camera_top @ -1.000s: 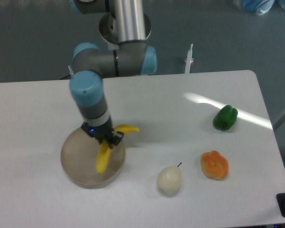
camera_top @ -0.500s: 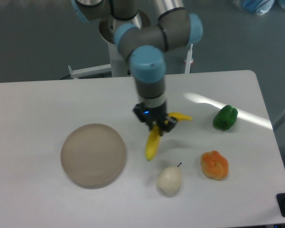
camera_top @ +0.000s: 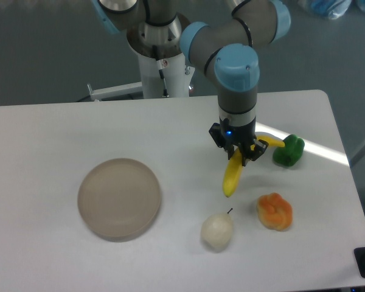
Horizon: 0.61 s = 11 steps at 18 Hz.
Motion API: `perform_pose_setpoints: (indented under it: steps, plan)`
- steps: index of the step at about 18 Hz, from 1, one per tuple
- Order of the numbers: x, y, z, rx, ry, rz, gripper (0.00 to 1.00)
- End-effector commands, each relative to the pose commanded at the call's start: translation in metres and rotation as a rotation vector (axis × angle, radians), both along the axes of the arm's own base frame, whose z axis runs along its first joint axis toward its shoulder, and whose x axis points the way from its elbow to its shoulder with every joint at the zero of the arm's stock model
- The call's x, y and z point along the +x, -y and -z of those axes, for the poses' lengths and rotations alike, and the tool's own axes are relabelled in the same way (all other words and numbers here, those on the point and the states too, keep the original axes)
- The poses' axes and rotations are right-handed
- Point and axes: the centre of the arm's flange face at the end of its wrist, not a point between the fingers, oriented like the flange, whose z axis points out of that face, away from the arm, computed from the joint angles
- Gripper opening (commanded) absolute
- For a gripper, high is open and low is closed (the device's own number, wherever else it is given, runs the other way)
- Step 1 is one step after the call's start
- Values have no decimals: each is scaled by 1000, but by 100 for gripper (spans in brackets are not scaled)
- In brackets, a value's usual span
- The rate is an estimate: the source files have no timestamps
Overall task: Pick up the banana from the plate
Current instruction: 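Lift the held banana off the plate toward the green pepper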
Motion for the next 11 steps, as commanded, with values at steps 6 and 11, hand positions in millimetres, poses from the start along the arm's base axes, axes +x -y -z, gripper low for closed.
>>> perform_pose_setpoints:
  steps: [6,11]
  plan:
    - [0,-4,-6,16,-8,4,19]
    - [-1,-4,-6,17,-7,6,19]
